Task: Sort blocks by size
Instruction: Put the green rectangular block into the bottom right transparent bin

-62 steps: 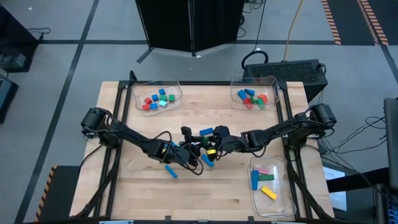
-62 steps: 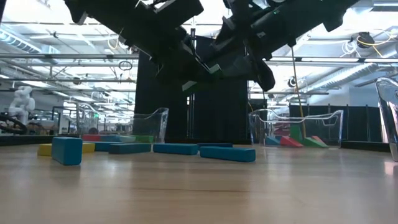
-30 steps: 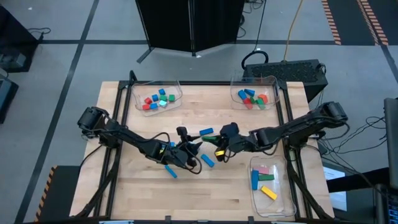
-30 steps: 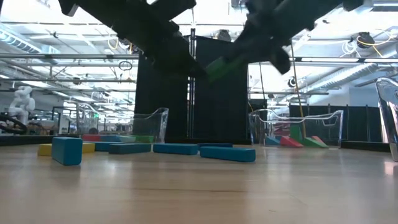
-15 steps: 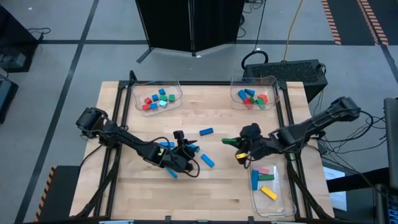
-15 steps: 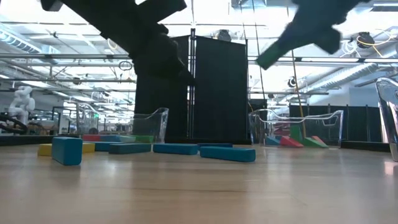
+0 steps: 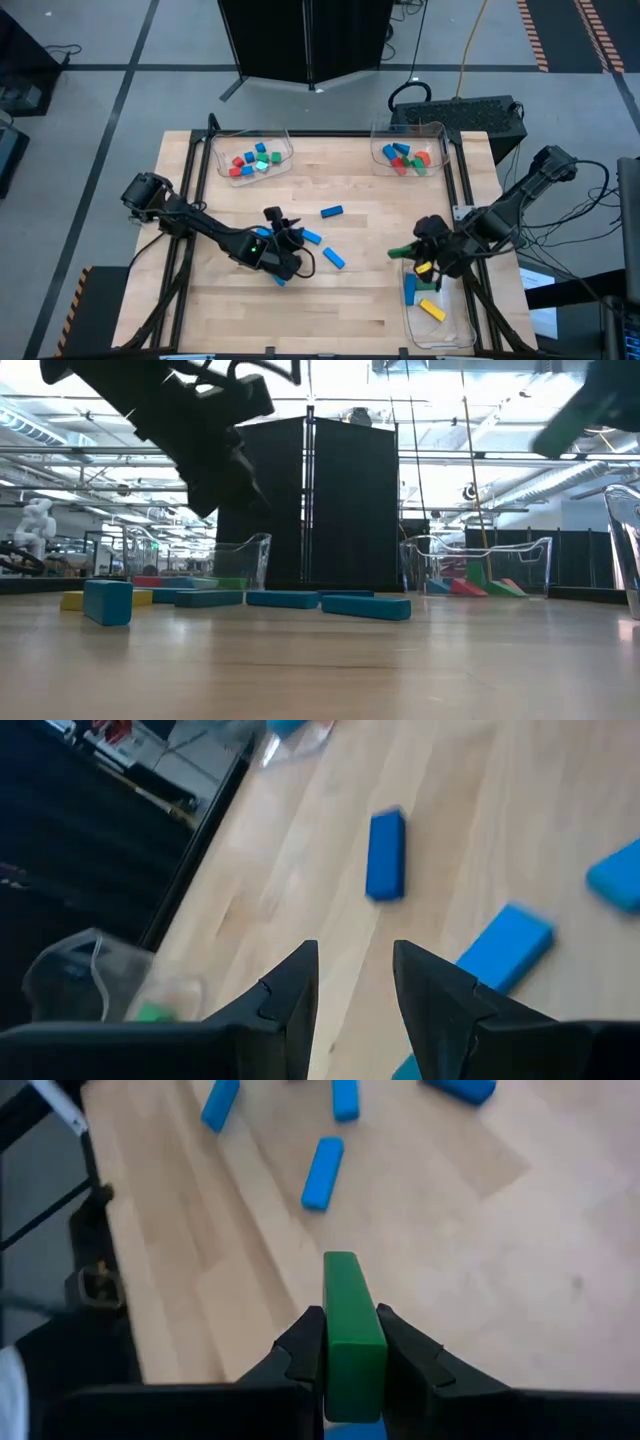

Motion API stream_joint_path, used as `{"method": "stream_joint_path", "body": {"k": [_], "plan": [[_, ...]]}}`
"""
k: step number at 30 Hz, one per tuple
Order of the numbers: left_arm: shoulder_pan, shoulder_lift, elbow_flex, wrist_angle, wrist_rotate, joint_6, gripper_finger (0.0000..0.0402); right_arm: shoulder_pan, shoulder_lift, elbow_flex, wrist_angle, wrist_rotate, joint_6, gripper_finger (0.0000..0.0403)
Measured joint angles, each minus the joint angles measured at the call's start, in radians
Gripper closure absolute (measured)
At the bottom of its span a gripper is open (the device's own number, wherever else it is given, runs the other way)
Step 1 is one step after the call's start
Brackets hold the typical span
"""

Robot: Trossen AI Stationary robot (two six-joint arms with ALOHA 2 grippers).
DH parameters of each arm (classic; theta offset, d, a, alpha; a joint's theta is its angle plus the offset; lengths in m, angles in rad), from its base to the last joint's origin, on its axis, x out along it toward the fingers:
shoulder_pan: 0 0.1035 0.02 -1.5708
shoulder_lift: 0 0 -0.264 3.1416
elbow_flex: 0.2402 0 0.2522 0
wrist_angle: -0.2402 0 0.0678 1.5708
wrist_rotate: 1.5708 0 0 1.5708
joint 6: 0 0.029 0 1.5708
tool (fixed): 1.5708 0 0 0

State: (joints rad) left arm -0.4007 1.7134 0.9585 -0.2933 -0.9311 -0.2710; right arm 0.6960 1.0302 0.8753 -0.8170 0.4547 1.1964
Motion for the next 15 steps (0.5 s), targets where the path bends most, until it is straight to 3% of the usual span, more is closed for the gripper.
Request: {"method": "stream_joint_path", "body": {"k": [6, 15], "plan": [[-0.001, 0.0, 0.0, -0.109, -0.004, -0.062, 0.0267, 0.077, 0.0, 0.0, -0.032, -0.056, 0.096, 0.0353], [0.0, 0.0, 0.0, -0.19, 0.008, -0.06, 0.0267, 0.174, 0.009, 0.0, -0.037, -0.224, 0.16, 0.0353]]}}
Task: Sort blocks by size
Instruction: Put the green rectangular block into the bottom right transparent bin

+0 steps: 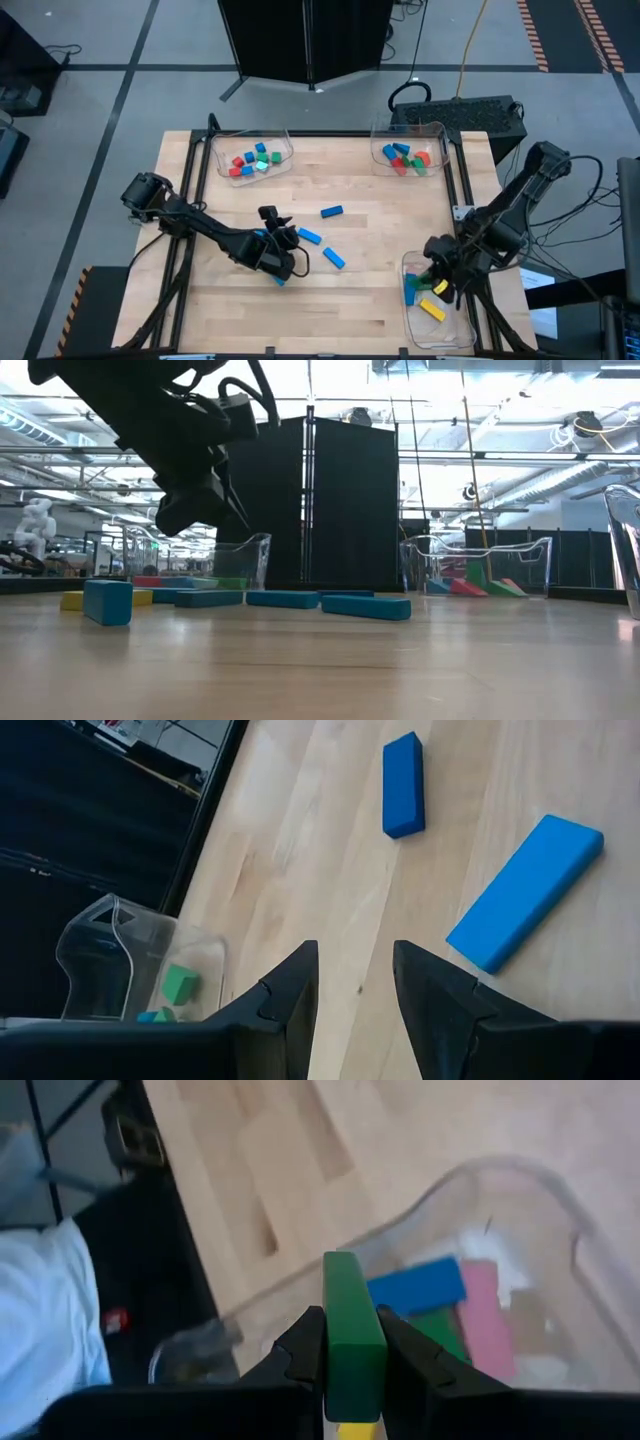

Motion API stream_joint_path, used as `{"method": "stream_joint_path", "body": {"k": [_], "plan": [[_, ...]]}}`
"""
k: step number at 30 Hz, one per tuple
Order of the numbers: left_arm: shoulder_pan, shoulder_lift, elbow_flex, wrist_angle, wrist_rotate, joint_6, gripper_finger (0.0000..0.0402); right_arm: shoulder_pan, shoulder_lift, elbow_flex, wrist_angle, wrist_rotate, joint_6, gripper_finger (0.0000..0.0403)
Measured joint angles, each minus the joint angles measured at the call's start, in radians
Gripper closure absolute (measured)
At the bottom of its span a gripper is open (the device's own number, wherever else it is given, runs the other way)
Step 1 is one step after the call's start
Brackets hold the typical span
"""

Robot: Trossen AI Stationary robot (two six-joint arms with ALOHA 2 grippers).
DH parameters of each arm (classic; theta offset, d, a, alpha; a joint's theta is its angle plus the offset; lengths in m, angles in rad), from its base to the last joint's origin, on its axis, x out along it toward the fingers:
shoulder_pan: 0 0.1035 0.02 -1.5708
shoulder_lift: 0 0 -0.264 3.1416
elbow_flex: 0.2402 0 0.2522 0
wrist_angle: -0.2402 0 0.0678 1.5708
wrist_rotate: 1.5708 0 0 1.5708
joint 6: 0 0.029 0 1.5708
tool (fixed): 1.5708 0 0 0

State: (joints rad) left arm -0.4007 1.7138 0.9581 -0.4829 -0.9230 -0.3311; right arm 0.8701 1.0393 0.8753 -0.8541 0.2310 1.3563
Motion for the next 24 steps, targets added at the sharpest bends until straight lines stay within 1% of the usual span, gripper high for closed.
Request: {"method": "stream_joint_path", "body": {"k": [5, 10, 12, 15, 19, 22, 24], "plan": [[0.0, 0.0, 0.0, 0.003, 0.002, -0.002, 0.0267, 0.036, 0.025, 0.0, 0.008, -0.065, 0.074, 0.0353], [0.0, 0.0, 0.0, 0.004, 0.003, -0.002, 0.0267, 0.058, 0.099, 0.0, 0.05, -0.154, 0.139, 0.0353], [0.0, 0.0, 0.0, 0.006, 0.003, -0.002, 0.0267, 0.063, 0.139, 0.0, 0.083, -0.182, 0.127, 0.0353], [0.002, 0.0, 0.0, 0.006, 0.003, -0.008, 0.0267, 0.061, 0.195, 0.0, 0.125, -0.204, 0.061, 0.0351], [0.001, 0.0, 0.0, 0.005, 0.003, -0.077, 0.0267, 0.053, 0.25, 0.0, 0.172, -0.267, 0.048, 0.0332], [0.003, 0.0, 0.0, 0.004, 0.019, -0.083, 0.0267, 0.046, 0.273, 0.0, 0.174, -0.285, 0.046, 0.0309], [0.01, 0.0, 0.0, 0.002, 0.049, -0.101, 0.0267, 0.037, 0.281, 0.0, 0.17, -0.286, 0.042, 0.0292]]}}
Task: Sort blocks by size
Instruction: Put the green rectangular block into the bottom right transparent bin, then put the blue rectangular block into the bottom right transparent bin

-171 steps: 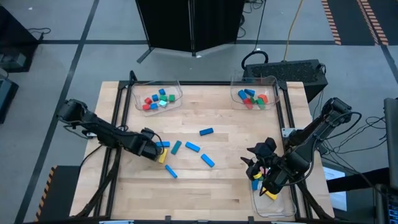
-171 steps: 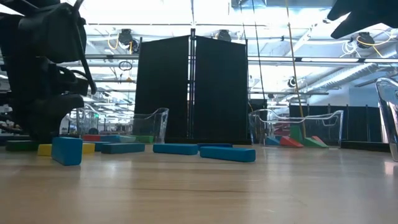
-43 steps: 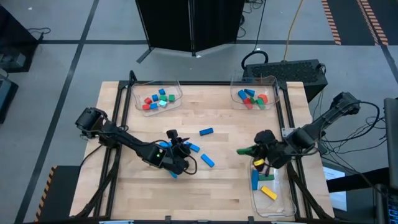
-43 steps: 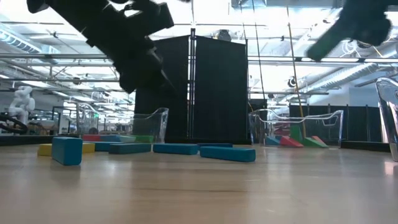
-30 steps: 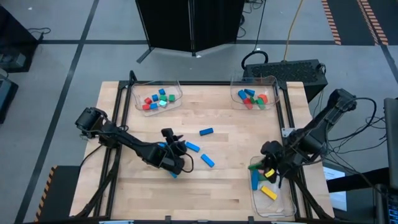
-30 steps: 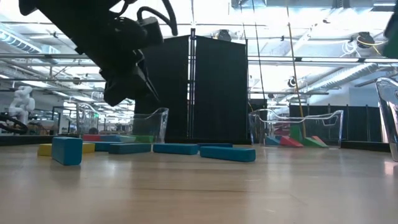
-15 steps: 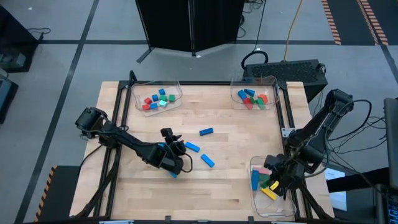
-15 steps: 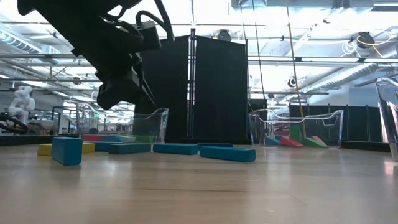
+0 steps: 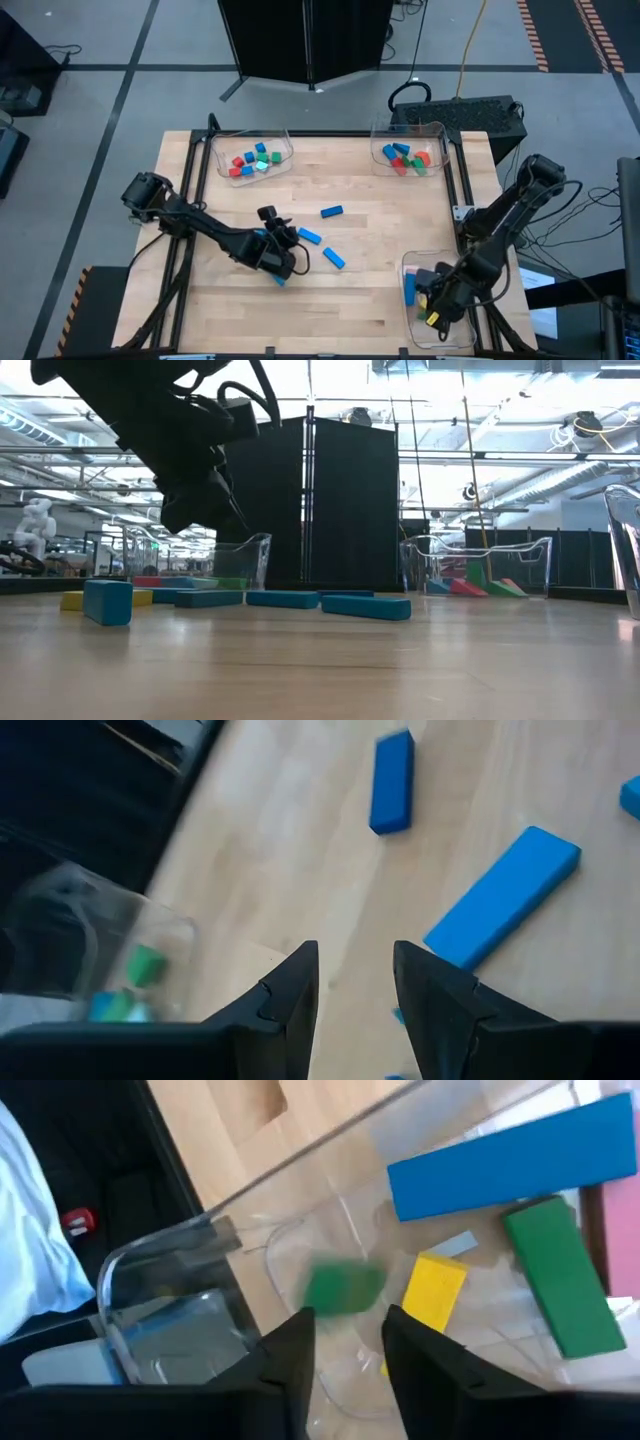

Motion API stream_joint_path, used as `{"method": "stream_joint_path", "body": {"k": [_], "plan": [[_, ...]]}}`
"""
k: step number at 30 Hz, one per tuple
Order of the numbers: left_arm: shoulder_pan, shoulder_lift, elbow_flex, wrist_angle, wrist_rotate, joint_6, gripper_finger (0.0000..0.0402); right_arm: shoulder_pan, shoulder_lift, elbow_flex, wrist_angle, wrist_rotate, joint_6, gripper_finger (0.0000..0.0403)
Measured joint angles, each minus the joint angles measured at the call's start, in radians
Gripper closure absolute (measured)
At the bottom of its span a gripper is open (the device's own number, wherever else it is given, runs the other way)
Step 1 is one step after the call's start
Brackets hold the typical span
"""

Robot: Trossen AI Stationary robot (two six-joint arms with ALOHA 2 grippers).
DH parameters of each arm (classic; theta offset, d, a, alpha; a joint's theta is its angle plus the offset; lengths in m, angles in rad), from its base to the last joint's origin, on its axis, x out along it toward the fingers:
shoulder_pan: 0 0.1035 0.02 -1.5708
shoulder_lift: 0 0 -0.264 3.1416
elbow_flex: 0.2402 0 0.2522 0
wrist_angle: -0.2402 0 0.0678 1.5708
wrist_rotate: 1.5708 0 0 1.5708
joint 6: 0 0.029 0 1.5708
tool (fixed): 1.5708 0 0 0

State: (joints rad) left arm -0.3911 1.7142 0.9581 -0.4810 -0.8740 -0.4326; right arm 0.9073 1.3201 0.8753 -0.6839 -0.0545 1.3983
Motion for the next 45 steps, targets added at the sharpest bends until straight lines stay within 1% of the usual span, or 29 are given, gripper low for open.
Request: {"method": "stream_joint_path", "body": {"k": [2, 5, 10, 12, 15, 18, 21, 24, 25, 27, 30, 37, 41, 45], "plan": [[0.013, 0.0, 0.0, -0.004, 0.056, -0.028, 0.0264, -0.011, 0.002, 0.0, -0.004, 0.001, -0.016, 0.0275], [0.035, 0.0, 0.0, -0.02, 0.14, -0.06, 0.0246, -0.031, 0.002, 0.0, -0.017, 0.018, -0.051, 0.0248], [0.044, 0.0, 0.0, -0.056, 0.152, -0.058, 0.0198, -0.09, -0.005, 0.0, -0.116, 0.029, -0.069, 0.0219], [0.044, -0.008, 0.0, -0.087, 0.157, -0.045, 0.0177, -0.113, -0.01, 0.0, -0.129, 0.029, -0.086, 0.0216], [0.038, -0.027, 0.0, -0.16, 0.195, -0.035, 0.015, -0.141, -0.032, 0.001, -0.121, 0.027, -0.128, 0.0218], [0.032, -0.063, 0.0, -0.24, 0.235, -0.091, 0.0138, -0.156, -0.06, 0.023, -0.112, 0.038, -0.185, 0.0223], [0.03, -0.099, 0.0, -0.283, 0.281, -0.173, 0.0136, -0.156, -0.085, 0.069, -0.113, 0.089, -0.241, 0.0225], [0.031, -0.123, 0.0, -0.305, 0.306, -0.242, 0.0136, -0.155, -0.102, 0.124, -0.113, 0.185, -0.318, 0.0225], [0.037, -0.128, 0.0, -0.32, 0.315, -0.241, 0.0136, -0.155, -0.106, 0.142, -0.112, 0.221, -0.343, 0.0225], [0.061, -0.13, 0.0, -0.354, 0.361, -0.175, 0.0138, -0.156, -0.111, 0.173, -0.113, 0.276, -0.387, 0.0225], [0.117, -0.129, 0.0, -0.396, 0.449, -0.049, 0.014, -0.158, -0.112, 0.213, -0.116, 0.304, -0.441, 0.0225], [0.226, -0.13, 0.0, -0.346, 0.664, 0.228, 0.0141, -0.163, -0.111, 0.234, -0.128, 0.337, -0.456, 0.0225], [0.264, -0.13, 0.0, -0.33, 0.703, 0.303, 0.0141, -0.162, -0.108, 0.234, -0.15, 0.342, -0.441, 0.0225], [0.289, -0.13, -0.003, -0.324, 0.718, 0.325, 0.0141, -0.162, -0.108, 0.234, -0.149, 0.342, -0.441, 0.0225]]}}
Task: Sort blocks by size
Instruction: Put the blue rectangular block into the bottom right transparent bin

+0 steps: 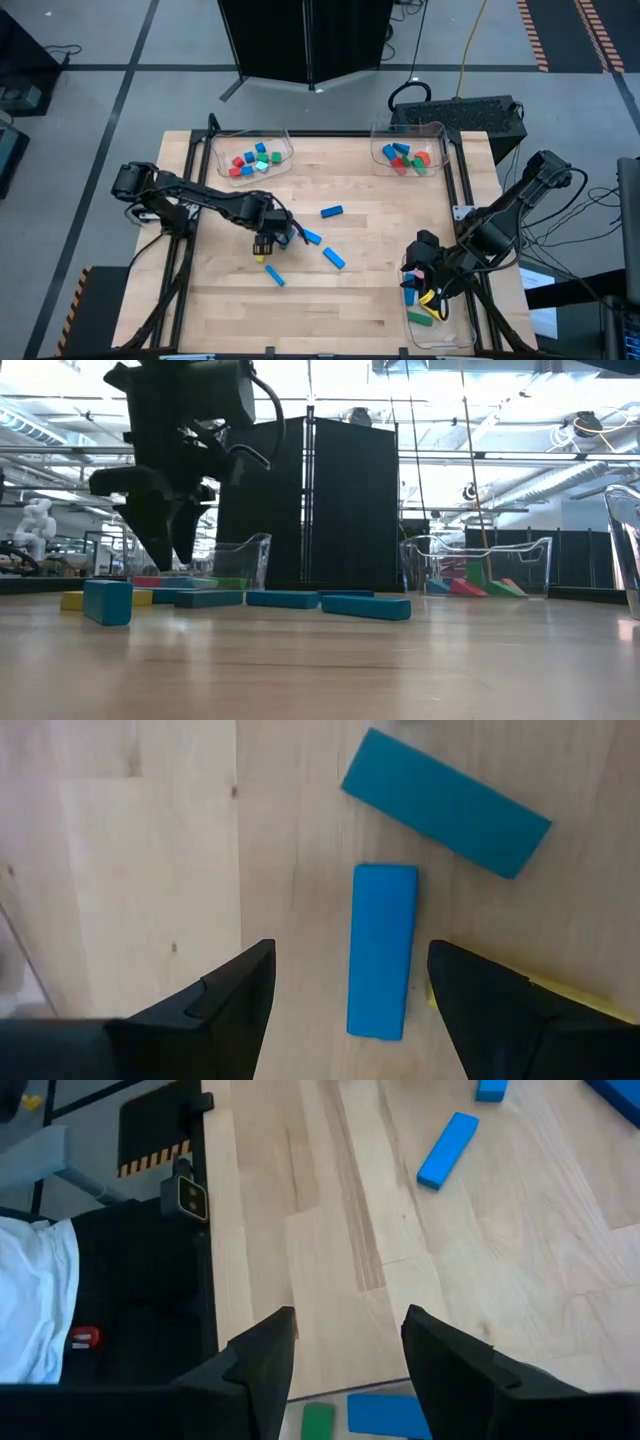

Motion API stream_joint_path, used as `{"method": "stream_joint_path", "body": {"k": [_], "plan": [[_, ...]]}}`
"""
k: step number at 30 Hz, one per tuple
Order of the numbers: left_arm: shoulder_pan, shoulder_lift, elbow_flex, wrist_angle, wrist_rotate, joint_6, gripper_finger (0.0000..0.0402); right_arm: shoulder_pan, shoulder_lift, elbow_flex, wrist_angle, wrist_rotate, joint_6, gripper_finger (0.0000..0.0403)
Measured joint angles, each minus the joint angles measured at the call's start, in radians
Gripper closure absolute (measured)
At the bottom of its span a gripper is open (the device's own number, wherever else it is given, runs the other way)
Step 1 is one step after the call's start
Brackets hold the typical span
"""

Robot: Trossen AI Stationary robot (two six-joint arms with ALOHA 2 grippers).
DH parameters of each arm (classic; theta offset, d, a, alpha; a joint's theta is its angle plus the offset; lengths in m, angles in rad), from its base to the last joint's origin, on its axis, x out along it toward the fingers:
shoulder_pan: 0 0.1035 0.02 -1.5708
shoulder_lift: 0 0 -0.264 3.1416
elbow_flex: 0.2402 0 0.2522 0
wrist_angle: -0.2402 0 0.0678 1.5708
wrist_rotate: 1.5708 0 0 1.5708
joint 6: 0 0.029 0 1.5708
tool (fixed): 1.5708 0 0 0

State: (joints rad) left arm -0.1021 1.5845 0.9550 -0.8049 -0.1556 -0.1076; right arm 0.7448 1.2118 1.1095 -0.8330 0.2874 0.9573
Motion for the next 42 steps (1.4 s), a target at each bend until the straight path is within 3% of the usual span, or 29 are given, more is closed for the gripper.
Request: {"method": "stream_joint_path", "body": {"k": [6, 12, 26, 28, 32, 34, 37, 42], "plan": [[0.016, 0.0, -0.069, 0.111, 0.048, 0.014, 0.0141, 0.0, 0.0, 0.0, -0.001, 0.025, -0.005, 0.0225], [0.033, 0.0, -0.109, 0.122, 0.056, -0.007, 0.0147, 0.0, 0.0, 0.0, -0.008, 0.029, -0.005, 0.0225], [0.067, 0.0, -0.169, 0.224, 0.112, 0.001, 0.0249, 0.0, 0.0, 0.0, -0.007, 0.071, -0.002, 0.0225], [0.067, 0.0, -0.164, 0.223, 0.107, 0.01, 0.0272, 0.0, 0.0, 0.0, -0.008, 0.131, -0.008, 0.0225], [0.065, 0.002, -0.157, 0.262, 0.061, 0.011, 0.0306, 0.0, 0.014, -0.015, -0.011, 0.41, 0.031, 0.0225], [0.058, 0.002, -0.152, 0.279, 0.03, 0.011, 0.031, -0.008, 0.029, -0.027, -0.014, 0.496, 0.096, 0.0225], [0.042, 0.002, -0.14, 0.281, -0.036, 0.012, 0.0309, -0.049, 0.046, -0.047, -0.016, 0.542, 0.189, 0.0225], [0.004, 0.002, -0.089, 0.295, -0.209, 0.02, 0.0306, -0.161, 0.051, -0.114, -0.033, 0.526, 0.29, 0.0225]]}}
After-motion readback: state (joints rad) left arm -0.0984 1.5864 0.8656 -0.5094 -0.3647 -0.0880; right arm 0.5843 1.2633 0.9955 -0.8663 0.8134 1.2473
